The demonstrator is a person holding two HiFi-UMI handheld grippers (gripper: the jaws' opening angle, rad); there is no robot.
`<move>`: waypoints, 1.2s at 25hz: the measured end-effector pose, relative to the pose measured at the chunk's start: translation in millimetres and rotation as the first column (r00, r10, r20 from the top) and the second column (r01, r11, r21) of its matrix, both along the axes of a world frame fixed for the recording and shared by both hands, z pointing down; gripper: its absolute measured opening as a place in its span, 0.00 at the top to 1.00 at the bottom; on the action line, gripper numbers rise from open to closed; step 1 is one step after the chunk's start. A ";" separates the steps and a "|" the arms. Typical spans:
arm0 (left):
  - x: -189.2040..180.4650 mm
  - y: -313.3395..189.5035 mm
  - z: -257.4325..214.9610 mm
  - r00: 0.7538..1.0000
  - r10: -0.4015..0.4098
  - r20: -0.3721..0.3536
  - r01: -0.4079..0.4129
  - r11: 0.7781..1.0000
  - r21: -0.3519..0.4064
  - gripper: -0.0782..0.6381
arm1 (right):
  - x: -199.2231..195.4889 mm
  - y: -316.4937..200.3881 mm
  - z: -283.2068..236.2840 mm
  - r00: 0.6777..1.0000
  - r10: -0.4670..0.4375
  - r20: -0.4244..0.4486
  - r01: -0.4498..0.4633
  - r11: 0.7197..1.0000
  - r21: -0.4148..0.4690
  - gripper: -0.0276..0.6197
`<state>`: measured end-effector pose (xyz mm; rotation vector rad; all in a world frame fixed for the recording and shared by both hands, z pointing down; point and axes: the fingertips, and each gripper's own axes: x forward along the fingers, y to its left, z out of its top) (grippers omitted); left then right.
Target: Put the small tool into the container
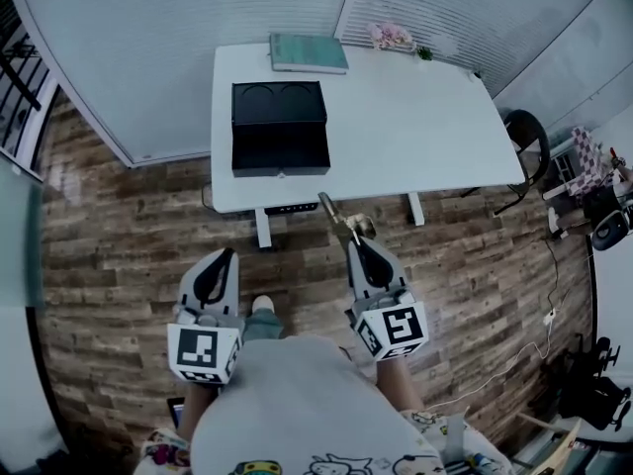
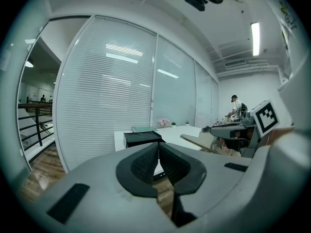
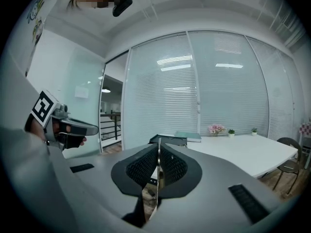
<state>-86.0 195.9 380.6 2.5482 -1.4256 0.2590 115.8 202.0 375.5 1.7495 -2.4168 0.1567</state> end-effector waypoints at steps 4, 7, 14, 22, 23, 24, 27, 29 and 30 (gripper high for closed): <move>-13.9 -24.5 5.0 1.000 0.006 0.000 -0.006 1.000 -0.001 0.88 | -12.0 -29.5 2.4 1.000 0.007 -0.003 -0.007 1.000 -0.002 0.94; -20.7 -35.9 9.1 1.000 0.019 0.007 -0.019 1.000 -0.005 0.88 | -22.1 -44.3 4.4 1.000 0.008 -0.001 -0.008 1.000 -0.012 0.94; -24.8 -54.2 20.5 0.999 0.035 -0.015 -0.036 0.998 -0.055 0.88 | -32.7 -63.8 9.5 1.000 0.017 0.004 -0.017 0.999 -0.036 0.94; -26.2 -67.0 37.2 1.000 0.014 -0.012 -0.015 0.997 -0.082 0.88 | -24.6 -77.9 15.9 0.999 0.029 0.015 -0.028 0.999 -0.038 0.94; -24.8 -73.2 37.1 1.000 0.011 -0.012 -0.012 0.997 -0.080 0.88 | -23.6 -84.5 15.0 1.000 0.025 0.017 -0.024 0.999 -0.034 0.94; -22.8 -80.7 36.3 1.000 0.008 -0.010 -0.009 0.997 -0.076 0.88 | -22.4 -92.5 13.8 1.000 0.018 0.017 -0.018 0.999 -0.029 0.94; -13.4 -109.1 31.5 1.000 0.004 -0.007 -0.004 0.999 -0.053 0.88 | -16.4 -122.0 9.6 1.000 0.002 0.018 -0.001 1.000 -0.012 0.94; -6.3 -129.3 28.0 1.000 -0.002 -0.006 0.001 0.999 -0.041 0.88 | -11.4 -141.7 7.7 1.000 -0.007 0.020 0.007 1.000 -0.005 0.94; -2.7 -139.4 26.3 1.000 -0.006 -0.007 0.005 0.999 -0.037 0.88 | -9.1 -151.6 7.0 1.000 -0.013 0.022 0.013 1.000 -0.005 0.94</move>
